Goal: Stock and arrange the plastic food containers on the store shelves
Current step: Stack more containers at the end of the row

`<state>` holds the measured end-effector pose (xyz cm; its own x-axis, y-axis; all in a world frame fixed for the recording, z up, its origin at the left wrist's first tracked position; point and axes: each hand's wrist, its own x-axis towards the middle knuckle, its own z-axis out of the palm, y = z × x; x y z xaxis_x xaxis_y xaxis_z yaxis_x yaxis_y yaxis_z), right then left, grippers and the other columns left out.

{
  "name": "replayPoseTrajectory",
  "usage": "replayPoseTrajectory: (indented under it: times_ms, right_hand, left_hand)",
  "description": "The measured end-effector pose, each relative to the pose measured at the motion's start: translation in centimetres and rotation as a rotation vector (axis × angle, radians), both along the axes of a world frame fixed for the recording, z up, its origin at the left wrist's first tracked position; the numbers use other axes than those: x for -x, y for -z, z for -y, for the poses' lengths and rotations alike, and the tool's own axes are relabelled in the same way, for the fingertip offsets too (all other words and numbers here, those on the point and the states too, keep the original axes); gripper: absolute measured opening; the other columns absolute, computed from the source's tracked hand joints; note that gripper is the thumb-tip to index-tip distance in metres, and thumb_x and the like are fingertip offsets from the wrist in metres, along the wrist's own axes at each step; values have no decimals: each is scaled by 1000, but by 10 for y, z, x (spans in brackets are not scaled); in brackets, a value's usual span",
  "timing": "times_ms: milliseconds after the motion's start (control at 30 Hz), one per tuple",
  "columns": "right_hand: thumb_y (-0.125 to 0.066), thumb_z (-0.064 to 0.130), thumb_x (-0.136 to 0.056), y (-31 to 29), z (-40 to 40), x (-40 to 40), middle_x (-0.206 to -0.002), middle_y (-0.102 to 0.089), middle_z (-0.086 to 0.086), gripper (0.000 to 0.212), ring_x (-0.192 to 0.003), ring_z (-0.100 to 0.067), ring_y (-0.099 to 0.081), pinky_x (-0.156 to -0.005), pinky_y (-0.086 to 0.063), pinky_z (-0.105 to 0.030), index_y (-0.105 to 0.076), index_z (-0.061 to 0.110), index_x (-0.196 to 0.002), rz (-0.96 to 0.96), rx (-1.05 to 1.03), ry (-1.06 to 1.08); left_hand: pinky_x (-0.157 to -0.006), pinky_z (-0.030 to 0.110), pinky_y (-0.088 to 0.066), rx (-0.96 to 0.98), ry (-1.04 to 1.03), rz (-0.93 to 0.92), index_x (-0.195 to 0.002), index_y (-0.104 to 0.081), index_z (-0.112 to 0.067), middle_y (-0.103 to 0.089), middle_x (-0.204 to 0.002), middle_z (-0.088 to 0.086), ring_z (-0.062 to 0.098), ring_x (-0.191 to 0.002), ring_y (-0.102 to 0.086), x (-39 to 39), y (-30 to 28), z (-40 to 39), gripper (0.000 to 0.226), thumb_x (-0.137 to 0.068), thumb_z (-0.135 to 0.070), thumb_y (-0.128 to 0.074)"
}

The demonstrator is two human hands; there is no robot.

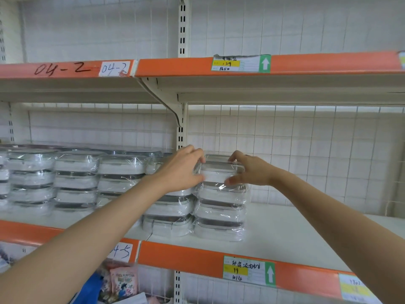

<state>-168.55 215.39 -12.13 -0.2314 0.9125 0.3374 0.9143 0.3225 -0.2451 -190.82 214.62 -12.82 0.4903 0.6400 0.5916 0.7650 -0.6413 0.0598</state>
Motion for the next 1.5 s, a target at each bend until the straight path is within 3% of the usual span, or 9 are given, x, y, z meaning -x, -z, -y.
replayPoseTrajectory:
  times_ms: [300, 433, 600, 767, 1000, 1233, 1333, 1433, 1500]
  right_hand:
    - [-81, 52, -61, -7, 31, -48, -111, -43, -4, 61, -95, -18, -50, -77, -42, -26, -44, 30, -104, -227, -41, 80]
    - [-82, 43, -64, 5, 56, -87, -109, -46, -4, 49, -98, -13, -50, -64, -42, -16, -49, 31, -99, -384, -21, 93]
    - [-81, 42, -65, 19, 71, -115, -113, -45, -6, 47, -99, -20, -53, -77, -45, -27, -51, 29, -99, -422, 21, 131]
    - [-82, 36, -67, 29, 70, -125, -113, -52, -12, 43, -108, -25, -51, -96, -46, -44, -53, 25, -97, -408, 3, 155]
    - [-77, 44, -69, 32, 66, -126, -108, -45, -1, 45, -104, -18, -48, -87, -43, -32, -51, 27, -101, -444, -44, 202]
    - [-77, 43, -71, 14, 46, -74, -109, -41, 4, 50, -101, -12, -47, -81, -42, -21, -49, 25, -109, -536, -115, 26]
    - [-72, 45, -76, 15, 31, -44, -118, -44, 5, 46, -106, -11, -50, -88, -44, -23, -51, 29, -114, -481, -2, -110]
    - [-50, 53, -90, 18, 17, -33, -127, -53, 14, 39, -116, 0, -49, -95, -36, -21, -53, 34, -124, -504, 116, -218]
    - [-36, 47, -98, 20, 8, -44, -137, -50, 11, 42, -124, -5, -45, -105, -33, -28, -50, 29, -133, -538, 116, -164]
  left_hand:
    - [-99, 23, -24, 99, 13, 13, -141, -22, -11, -25, -140, 6, 19, -131, -28, -30, 12, -7, 84, -80, -44, -69]
    - [-114, 32, -17, 245, 34, -203, -151, -6, -11, -9, -157, 6, 21, -144, -13, -49, 11, -12, 99, -81, -48, -66]
    - [-114, 38, -24, 445, -17, -309, -151, -15, -16, -17, -158, 3, 23, -142, -22, -62, 10, -21, 91, -82, -49, -66]
    - [-111, 38, -30, 422, 0, -297, -146, -23, -17, -26, -150, 2, 21, -135, -30, -62, 13, -25, 86, -80, -47, -68]
    - [-114, 34, -24, 395, -14, -333, -150, -14, -12, -17, -155, 4, 21, -141, -21, -65, 10, -28, 99, -78, -56, -66]
    - [-112, 33, -22, 294, 65, -130, -151, -11, -20, -13, -156, -4, 17, -142, -19, -50, -16, -17, 110, -68, -69, -64]
    - [-109, 31, -26, 190, 144, -105, -148, -19, -28, -20, -151, -11, 12, -137, -26, -52, -16, -11, 99, -70, -68, -64]
    - [-107, 31, -33, 156, 154, -157, -143, -33, -34, -35, -142, -13, 9, -129, -36, -54, -14, -13, 80, -75, -64, -63]
    - [-105, 33, -36, 148, 144, -192, -139, -39, -34, -44, -136, -12, 10, -124, -41, -53, -12, -18, 70, -79, -61, -61]
